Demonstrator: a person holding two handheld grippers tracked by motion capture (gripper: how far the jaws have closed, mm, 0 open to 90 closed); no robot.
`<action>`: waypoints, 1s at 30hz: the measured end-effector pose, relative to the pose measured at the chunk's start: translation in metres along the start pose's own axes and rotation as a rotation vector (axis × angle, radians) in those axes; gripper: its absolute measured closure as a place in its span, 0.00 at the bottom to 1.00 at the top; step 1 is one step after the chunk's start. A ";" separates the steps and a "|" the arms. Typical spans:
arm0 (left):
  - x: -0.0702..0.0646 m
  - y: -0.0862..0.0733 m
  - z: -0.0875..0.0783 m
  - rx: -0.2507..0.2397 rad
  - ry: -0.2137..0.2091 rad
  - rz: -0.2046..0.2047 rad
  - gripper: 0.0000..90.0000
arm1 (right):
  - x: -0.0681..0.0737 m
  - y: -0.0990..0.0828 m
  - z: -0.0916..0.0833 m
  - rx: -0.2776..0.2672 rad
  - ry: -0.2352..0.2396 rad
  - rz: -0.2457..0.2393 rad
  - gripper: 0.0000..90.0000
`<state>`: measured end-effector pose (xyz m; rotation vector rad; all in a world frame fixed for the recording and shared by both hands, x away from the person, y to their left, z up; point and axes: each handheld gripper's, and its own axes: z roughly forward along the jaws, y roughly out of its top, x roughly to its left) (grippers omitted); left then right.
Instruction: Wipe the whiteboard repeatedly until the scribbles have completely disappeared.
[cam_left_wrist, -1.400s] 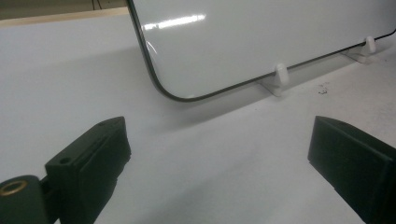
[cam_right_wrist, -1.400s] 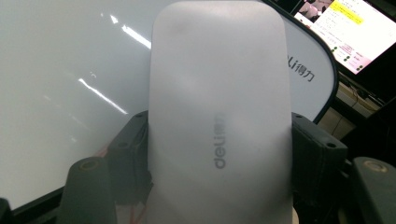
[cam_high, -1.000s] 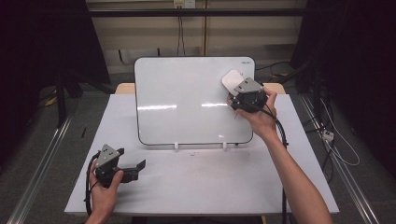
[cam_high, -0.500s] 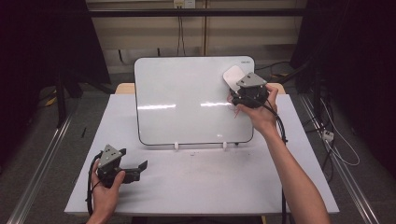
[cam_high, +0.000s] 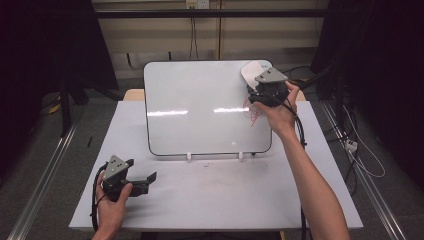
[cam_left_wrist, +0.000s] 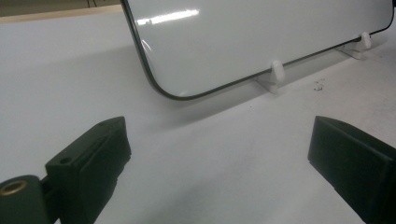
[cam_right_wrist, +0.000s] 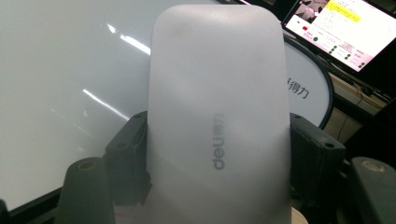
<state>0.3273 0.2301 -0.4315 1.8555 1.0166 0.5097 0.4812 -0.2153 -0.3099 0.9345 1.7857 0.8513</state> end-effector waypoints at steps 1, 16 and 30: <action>0.000 0.000 0.000 -0.001 0.000 -0.002 0.06 | -0.001 0.001 0.000 0.001 -0.011 0.003 0.35; 0.001 0.000 -0.003 -0.010 0.003 -0.005 0.06 | -0.002 -0.005 -0.004 0.002 -0.042 0.054 0.35; 0.001 0.000 -0.003 -0.012 0.008 -0.003 0.06 | 0.006 -0.022 -0.012 0.036 -0.075 0.146 0.35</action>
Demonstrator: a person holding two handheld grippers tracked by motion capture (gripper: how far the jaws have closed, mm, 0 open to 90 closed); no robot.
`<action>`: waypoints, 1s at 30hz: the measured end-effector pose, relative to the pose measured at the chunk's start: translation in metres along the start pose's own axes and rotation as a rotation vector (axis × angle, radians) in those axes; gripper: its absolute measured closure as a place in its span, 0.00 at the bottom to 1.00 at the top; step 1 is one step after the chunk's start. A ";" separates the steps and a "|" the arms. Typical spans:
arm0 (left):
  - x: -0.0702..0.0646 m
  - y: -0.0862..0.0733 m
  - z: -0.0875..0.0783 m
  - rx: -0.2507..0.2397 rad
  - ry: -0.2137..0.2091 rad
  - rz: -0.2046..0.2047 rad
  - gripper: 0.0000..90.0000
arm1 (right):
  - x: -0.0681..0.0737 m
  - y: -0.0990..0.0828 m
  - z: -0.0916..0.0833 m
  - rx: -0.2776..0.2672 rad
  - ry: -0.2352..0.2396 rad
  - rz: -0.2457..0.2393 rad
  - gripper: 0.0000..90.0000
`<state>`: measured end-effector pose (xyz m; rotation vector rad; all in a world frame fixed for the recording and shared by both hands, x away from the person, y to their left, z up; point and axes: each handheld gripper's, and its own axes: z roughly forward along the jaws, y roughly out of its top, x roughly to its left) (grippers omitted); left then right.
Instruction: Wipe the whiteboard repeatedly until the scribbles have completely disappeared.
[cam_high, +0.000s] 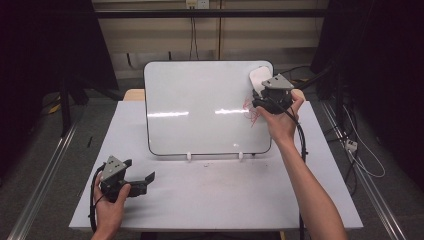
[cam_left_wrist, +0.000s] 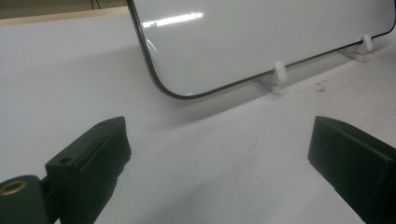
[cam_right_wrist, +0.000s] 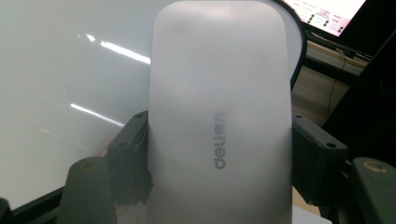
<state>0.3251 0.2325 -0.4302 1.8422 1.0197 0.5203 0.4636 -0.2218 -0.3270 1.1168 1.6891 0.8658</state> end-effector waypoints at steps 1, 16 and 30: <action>0.000 0.000 0.000 0.000 0.001 0.002 0.06 | 0.001 -0.002 -0.001 0.002 0.008 -0.012 0.35; -0.002 0.001 0.003 0.010 -0.003 0.010 0.06 | 0.029 -0.033 -0.014 0.022 0.080 -0.127 0.35; -0.002 0.001 0.004 0.011 -0.002 0.008 0.06 | 0.040 -0.038 -0.016 0.032 0.090 -0.092 0.35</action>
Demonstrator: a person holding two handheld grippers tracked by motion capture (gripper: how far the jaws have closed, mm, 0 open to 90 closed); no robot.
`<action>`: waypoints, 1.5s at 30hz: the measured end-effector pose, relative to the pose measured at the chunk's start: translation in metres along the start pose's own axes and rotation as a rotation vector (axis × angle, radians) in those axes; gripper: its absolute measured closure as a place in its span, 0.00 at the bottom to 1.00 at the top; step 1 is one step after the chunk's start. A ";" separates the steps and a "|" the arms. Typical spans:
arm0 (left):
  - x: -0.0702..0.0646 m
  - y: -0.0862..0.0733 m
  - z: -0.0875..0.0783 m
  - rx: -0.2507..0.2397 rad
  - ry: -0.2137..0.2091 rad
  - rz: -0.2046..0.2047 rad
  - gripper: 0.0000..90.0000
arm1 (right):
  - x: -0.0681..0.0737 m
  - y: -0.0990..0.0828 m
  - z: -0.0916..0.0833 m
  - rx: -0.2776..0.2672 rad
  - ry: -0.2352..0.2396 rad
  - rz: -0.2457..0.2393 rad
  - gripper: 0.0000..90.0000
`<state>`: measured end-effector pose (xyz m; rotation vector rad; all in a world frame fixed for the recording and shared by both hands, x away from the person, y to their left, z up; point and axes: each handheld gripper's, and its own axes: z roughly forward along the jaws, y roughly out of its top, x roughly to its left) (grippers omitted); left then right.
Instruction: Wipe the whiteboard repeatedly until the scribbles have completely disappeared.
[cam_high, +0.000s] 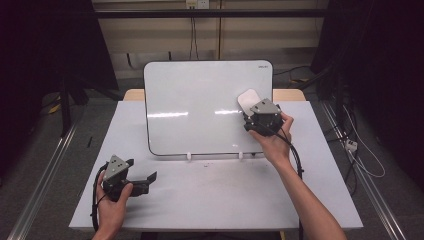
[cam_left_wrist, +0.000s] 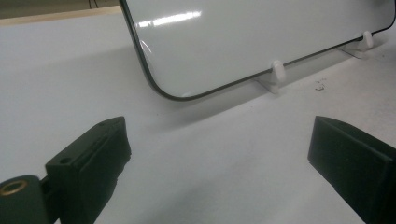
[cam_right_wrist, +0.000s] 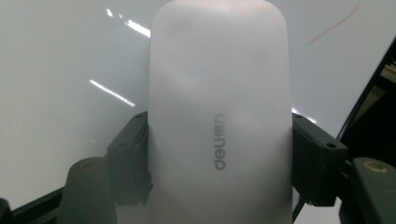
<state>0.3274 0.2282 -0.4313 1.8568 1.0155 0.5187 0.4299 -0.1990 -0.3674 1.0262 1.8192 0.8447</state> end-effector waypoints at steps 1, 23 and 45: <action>0.000 0.000 0.000 0.000 0.001 0.001 0.06 | -0.001 0.001 0.000 0.000 -0.003 0.012 0.35; 0.002 0.000 -0.002 -0.003 0.003 -0.001 0.06 | -0.023 0.026 0.010 0.001 -0.079 0.164 0.35; 0.002 0.000 -0.001 0.000 0.001 -0.003 0.06 | -0.047 0.060 0.023 -0.033 -0.056 0.106 0.35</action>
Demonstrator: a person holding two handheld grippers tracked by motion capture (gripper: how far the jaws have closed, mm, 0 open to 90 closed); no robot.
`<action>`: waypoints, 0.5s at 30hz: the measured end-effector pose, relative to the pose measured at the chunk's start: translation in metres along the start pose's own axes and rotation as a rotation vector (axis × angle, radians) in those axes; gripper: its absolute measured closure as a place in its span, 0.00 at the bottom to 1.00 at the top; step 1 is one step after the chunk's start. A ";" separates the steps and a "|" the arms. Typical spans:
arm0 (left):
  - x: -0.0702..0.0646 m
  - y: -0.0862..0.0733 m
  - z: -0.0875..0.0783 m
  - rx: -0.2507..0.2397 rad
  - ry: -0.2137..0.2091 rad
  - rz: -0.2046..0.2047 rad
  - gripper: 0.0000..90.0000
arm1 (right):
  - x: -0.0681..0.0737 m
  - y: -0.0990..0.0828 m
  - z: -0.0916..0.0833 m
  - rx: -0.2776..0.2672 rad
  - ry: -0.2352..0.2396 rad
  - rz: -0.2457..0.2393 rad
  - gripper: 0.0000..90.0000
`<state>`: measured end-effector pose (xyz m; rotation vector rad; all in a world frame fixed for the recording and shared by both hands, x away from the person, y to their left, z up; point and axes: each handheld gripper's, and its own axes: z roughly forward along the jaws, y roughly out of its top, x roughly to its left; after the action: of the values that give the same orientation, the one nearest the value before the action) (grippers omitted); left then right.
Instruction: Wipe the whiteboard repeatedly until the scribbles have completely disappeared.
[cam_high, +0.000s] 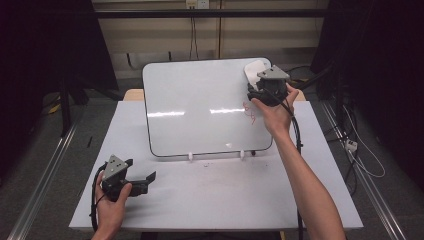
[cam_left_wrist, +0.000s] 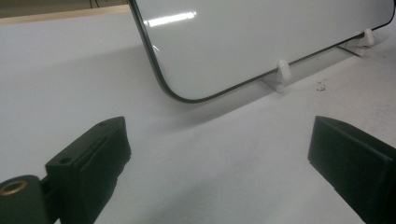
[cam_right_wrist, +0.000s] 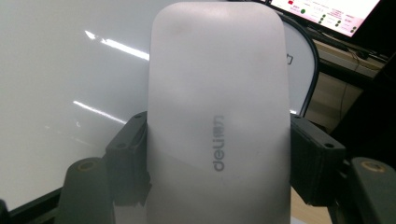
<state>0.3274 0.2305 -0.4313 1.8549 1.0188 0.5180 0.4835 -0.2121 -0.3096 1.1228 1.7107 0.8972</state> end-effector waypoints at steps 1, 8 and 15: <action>0.000 0.000 0.000 -0.001 -0.001 -0.001 0.06 | -0.001 0.002 0.000 -0.002 -0.002 0.000 0.35; 0.000 0.000 0.000 0.000 0.000 0.000 0.06 | -0.005 0.010 0.006 -0.016 0.011 -0.015 0.35; 0.000 0.000 0.000 0.002 -0.002 0.001 0.06 | -0.009 0.007 0.008 -0.008 0.024 -0.010 0.35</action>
<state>0.3275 0.2303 -0.4316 1.8571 1.0181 0.5158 0.4953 -0.2172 -0.3037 1.1009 1.7292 0.9136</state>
